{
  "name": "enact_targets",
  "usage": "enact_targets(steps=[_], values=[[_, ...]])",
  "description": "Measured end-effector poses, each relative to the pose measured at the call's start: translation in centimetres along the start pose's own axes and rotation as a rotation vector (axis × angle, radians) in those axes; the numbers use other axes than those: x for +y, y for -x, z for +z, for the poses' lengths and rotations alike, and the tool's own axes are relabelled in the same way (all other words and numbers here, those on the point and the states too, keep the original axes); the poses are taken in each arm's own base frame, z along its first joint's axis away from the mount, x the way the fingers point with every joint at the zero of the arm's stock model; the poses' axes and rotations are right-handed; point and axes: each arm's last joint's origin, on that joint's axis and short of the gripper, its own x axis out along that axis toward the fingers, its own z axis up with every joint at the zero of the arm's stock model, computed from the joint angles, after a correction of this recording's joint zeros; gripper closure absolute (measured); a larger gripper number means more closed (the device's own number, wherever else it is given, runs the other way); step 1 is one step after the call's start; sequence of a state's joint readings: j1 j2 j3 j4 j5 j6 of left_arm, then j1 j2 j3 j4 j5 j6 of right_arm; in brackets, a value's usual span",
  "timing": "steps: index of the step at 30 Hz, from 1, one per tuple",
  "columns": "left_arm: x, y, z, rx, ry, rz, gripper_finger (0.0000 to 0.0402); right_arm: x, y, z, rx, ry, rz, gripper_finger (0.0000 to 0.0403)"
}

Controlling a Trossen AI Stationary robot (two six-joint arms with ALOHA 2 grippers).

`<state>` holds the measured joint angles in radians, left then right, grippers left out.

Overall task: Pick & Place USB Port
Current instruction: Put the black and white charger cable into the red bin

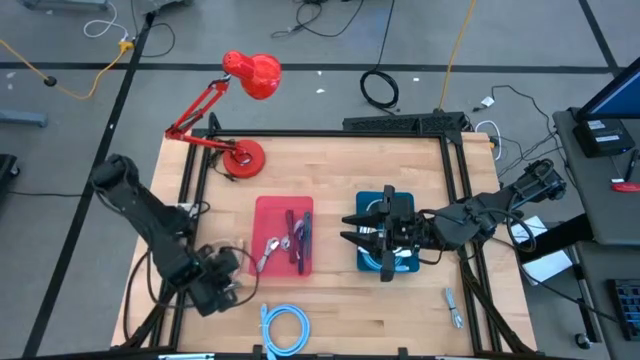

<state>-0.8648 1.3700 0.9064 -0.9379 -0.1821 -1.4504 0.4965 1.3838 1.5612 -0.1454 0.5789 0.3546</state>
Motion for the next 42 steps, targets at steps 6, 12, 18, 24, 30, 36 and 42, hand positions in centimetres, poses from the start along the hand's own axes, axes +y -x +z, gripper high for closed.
enact_targets(steps=[6, 12, 18, 24, 30, 36, 42], values=[[1.9, -3.5, -3.2, 0.085, 0.141, 0.006, 0.0391, 0.0, 0.0, 0.0, 0.001, 0.001, -0.001, 0.0271], [1.5, -4.1, -3.6, 0.058, 0.092, -0.091, 0.0361, 0.0, 0.0, 0.0, 0.001, -0.01, 0.0, 0.0271], [-0.4, -3.8, -3.3, 0.045, -0.081, -0.294, 0.0287, 0.0, 0.0, 0.0, 0.001, -0.018, 0.0, 0.0271], [0.5, -4.1, -3.0, 0.049, -0.107, -0.198, 0.0241, 0.0, 0.0, 0.0, 0.001, -0.018, 0.0, 0.0271], [0.6, -4.4, -2.0, 0.071, -0.15, -0.194, 0.023, 0.0, 0.0, 0.0, 0.001, -0.018, 0.0, 0.0271], [0.7, -5.9, -1.5, 0.12, -0.204, -0.121, 0.0229, 0.0, 0.0, 0.0, 0.001, -0.018, 0.0, 0.0271], [0.5, -7.8, -1.4, 0.198, -0.22, -0.051, 0.0231, 0.0, 0.0, 0.0, 0.0, -0.026, 0.0, 0.0271]])
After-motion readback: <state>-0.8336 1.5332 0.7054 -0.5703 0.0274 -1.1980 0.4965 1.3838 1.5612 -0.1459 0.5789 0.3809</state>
